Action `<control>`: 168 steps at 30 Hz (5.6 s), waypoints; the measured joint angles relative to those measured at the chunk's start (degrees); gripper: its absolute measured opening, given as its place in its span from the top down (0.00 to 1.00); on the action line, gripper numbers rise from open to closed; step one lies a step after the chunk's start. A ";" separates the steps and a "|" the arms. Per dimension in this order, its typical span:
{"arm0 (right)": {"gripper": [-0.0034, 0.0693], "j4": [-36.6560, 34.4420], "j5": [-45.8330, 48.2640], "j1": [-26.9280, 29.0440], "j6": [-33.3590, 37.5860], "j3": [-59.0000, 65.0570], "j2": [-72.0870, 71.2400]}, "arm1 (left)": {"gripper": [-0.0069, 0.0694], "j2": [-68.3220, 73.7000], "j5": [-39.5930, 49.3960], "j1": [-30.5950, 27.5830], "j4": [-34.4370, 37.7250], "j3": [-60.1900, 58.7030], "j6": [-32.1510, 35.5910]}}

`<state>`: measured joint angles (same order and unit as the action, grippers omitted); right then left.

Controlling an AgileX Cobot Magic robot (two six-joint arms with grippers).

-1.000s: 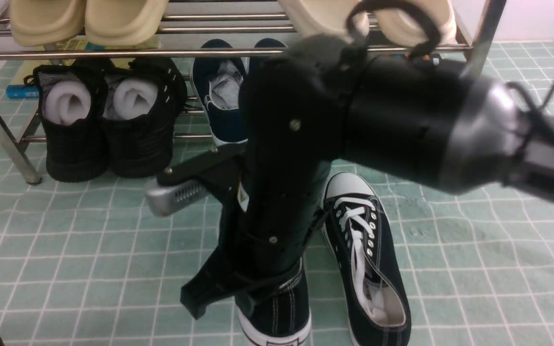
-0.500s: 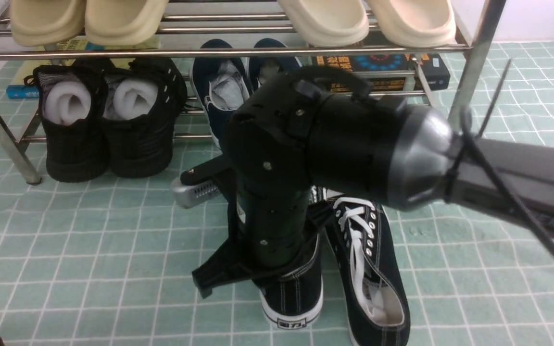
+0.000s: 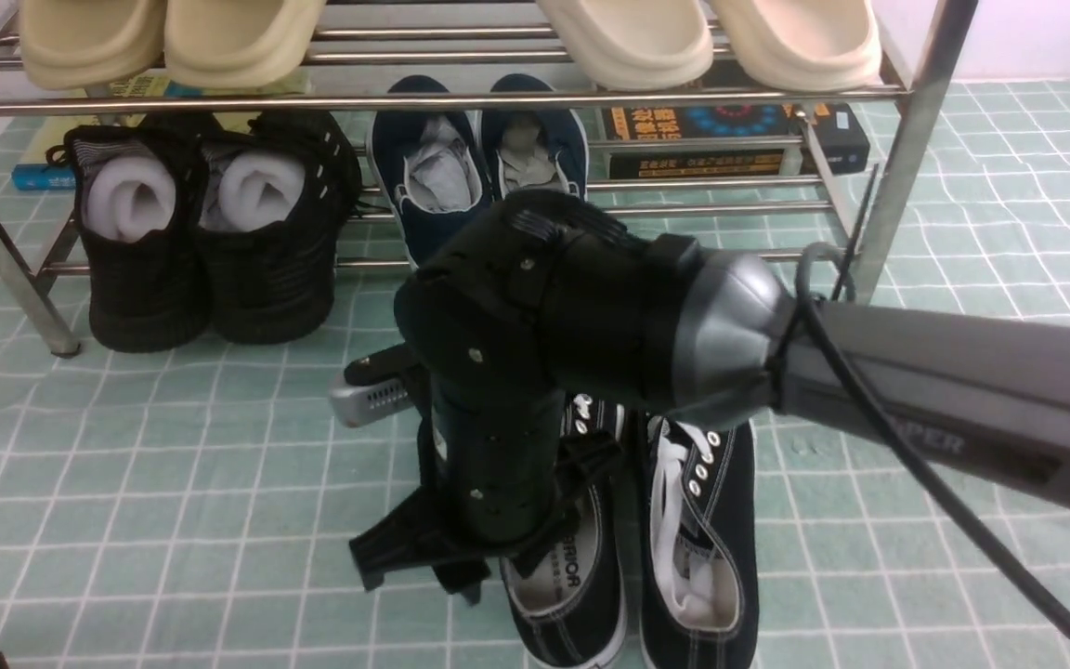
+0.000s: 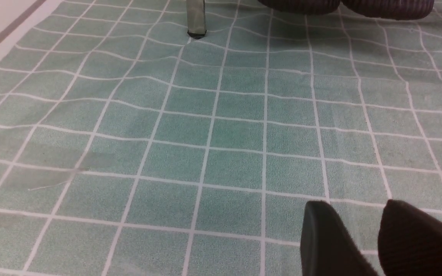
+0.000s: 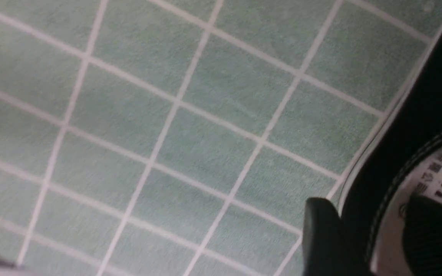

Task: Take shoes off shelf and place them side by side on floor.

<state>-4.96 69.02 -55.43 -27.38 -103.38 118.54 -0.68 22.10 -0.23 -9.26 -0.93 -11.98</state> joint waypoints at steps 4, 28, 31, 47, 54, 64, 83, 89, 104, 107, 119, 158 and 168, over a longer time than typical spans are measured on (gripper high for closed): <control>0.49 -0.69 1.01 0.00 3.63 -3.88 -2.12 | 0.59 0.00 0.00 0.00 -0.05 0.00 0.00; 0.51 2.61 1.06 -0.17 0.40 -1.72 3.25 | 0.59 0.00 0.00 0.00 -0.10 0.00 0.00; 0.51 3.61 1.07 -0.17 -0.32 -1.72 4.31 | 0.59 0.00 0.00 0.00 -0.10 0.00 0.00; 0.95 3.84 1.28 -0.17 -1.43 -4.87 4.63 | 0.59 0.00 0.00 0.00 -0.10 0.00 0.00; 0.95 3.48 1.99 -0.17 -1.54 -5.41 4.00 | 0.59 0.00 0.00 0.00 -0.10 0.00 0.00; 0.68 2.34 1.80 -0.24 -1.19 -5.87 4.35 | 0.59 0.00 0.00 0.00 -0.10 0.00 0.00; 0.97 1.54 2.45 5.58 21.35 -2.18 -29.32 | 0.59 0.00 0.00 0.00 -0.05 0.00 0.00; 0.97 2.78 2.54 6.76 22.36 15.03 -46.97 | 0.59 0.00 0.00 0.00 -0.05 0.00 0.00; 0.97 3.02 -55.37 6.76 20.19 65.78 -74.68 | 0.59 0.00 0.00 0.00 -0.08 0.00 0.00; 0.97 3.02 -65.66 6.76 20.13 72.23 -75.90 | 0.59 0.00 0.00 0.00 -0.08 0.00 0.00; 0.96 3.16 -72.05 6.76 19.82 80.47 -76.16 | 0.59 0.00 0.00 0.00 -0.08 0.00 0.00; 0.92 0.37 -45.10 57.03 20.86 103.75 -119.14 | 0.59 0.00 0.00 0.00 -0.08 0.00 0.00; 0.90 0.25 -45.10 57.03 20.86 103.80 -119.14 | 0.59 0.00 0.00 0.00 -0.08 0.00 0.00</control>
<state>-4.71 23.92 1.60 -6.53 0.41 -0.60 -0.68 22.10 -0.23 -9.34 -0.93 -11.98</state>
